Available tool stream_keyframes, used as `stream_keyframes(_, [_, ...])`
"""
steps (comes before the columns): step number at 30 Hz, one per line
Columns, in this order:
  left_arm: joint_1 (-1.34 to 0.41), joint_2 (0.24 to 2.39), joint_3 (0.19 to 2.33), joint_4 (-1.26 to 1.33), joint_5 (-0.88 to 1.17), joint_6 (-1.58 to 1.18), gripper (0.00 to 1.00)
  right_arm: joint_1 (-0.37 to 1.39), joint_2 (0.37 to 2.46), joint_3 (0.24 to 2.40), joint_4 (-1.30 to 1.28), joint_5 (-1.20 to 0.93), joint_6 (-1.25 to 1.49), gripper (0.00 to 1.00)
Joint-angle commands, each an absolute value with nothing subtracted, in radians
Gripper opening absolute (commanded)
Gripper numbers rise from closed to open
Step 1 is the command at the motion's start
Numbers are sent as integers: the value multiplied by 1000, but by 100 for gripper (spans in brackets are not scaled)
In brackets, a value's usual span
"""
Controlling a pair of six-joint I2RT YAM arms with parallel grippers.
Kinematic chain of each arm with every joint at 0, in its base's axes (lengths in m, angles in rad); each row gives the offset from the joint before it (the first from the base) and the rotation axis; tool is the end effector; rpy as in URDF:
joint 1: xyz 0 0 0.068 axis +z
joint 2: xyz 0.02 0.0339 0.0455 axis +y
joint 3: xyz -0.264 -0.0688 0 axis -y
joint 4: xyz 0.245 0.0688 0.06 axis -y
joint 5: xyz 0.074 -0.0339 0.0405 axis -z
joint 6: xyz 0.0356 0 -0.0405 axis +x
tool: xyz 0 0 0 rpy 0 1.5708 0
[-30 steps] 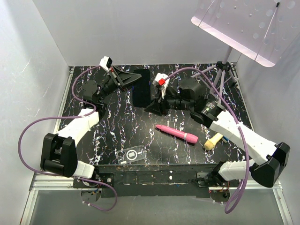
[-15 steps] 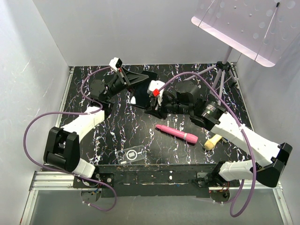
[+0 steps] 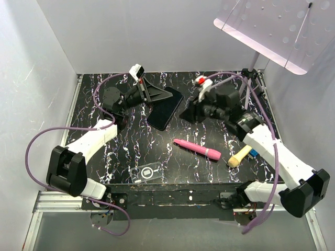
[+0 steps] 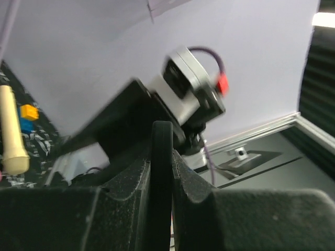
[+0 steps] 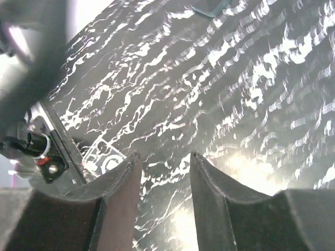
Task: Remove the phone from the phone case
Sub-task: Remove the phone case from the phone.
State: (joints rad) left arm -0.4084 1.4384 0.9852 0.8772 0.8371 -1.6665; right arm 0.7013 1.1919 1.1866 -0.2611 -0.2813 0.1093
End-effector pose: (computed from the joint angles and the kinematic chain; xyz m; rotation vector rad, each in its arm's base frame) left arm 0.2840 -0.1517 0.3621 -0.0435 1.6816 -2.1605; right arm 0.2015 0.1831 0.3890 -0.7492 1.7539 0.8177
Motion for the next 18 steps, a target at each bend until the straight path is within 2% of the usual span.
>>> stream_keyframes(1, [-408, 1342, 1087, 625, 885, -1370, 0, 473, 1196, 1253, -415, -522, 407, 50])
stream_keyframes(4, [-408, 1324, 1114, 502, 894, -1251, 0, 378, 1241, 1298, -436, -759, 556, 57])
stream_keyframes(8, [-408, 1316, 1135, 400, 896, -1167, 0, 362, 1223, 1252, -157, -934, 786, 60])
stream_keyframes(13, [-408, 1292, 1120, 370, 845, -1141, 0, 365, 1230, 1256, -95, -887, 865, 59])
stream_keyframes(18, [-411, 1308, 1077, 491, 837, -1227, 0, 371, 1262, 1138, 248, -902, 1124, 55])
